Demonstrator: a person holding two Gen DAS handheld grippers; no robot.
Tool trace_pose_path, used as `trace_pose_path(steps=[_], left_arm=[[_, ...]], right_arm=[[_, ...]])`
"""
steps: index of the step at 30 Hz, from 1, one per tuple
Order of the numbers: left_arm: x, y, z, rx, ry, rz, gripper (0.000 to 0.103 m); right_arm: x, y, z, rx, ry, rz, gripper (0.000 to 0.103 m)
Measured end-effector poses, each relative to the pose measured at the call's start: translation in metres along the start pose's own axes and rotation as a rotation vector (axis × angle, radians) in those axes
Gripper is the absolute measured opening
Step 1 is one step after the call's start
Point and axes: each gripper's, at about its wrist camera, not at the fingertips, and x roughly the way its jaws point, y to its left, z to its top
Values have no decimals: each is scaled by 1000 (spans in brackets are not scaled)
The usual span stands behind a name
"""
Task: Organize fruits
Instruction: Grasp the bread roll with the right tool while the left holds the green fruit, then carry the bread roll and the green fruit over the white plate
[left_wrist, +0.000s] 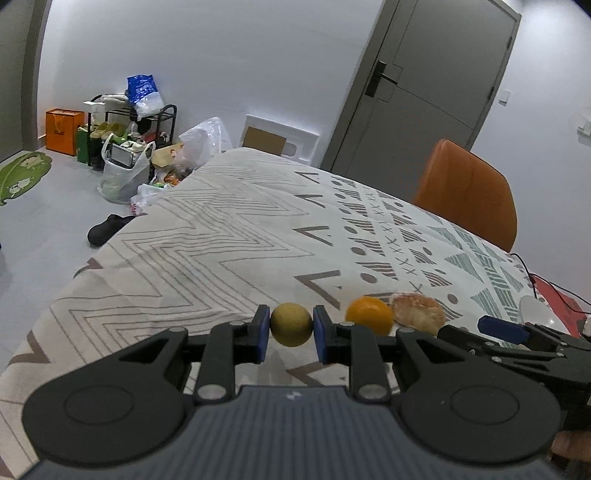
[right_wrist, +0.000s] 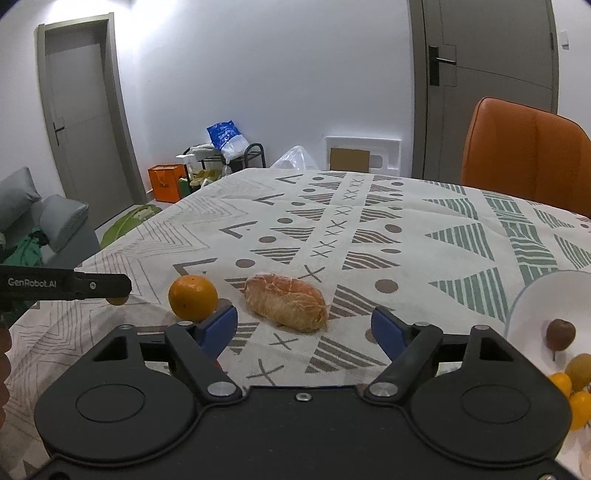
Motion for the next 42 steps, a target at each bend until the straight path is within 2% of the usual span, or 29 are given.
trace_pose_path(steps=[6, 11, 16, 21, 23, 29, 37, 41, 42], left_arm=[[4, 9, -1, -12, 2, 13, 23], [7, 19, 1, -26, 8, 20, 23], [6, 25, 4, -38, -3, 27, 23], [3, 30, 4, -45, -5, 31, 23], [2, 31, 4, -49, -5, 32, 23], [-1, 31, 4, -50, -9, 33, 23], [-4, 29, 5, -48, -12, 28, 23], [-7, 26, 5, -40, -15, 21, 23], [-8, 24, 6, -37, -17, 20, 23]], right_arm=[[14, 6, 4, -22, 13, 7, 77], [32, 10, 8, -56, 38, 9, 68], [42, 13, 14, -78, 37, 11, 68], [44, 18, 18, -115, 18, 55, 68], [45, 20, 18, -127, 20, 75, 64], [40, 19, 15, -127, 33, 64, 53], [31, 25, 4, -182, 52, 48, 52], [29, 22, 4, -164, 74, 50, 34], [28, 21, 3, -162, 74, 46, 34]])
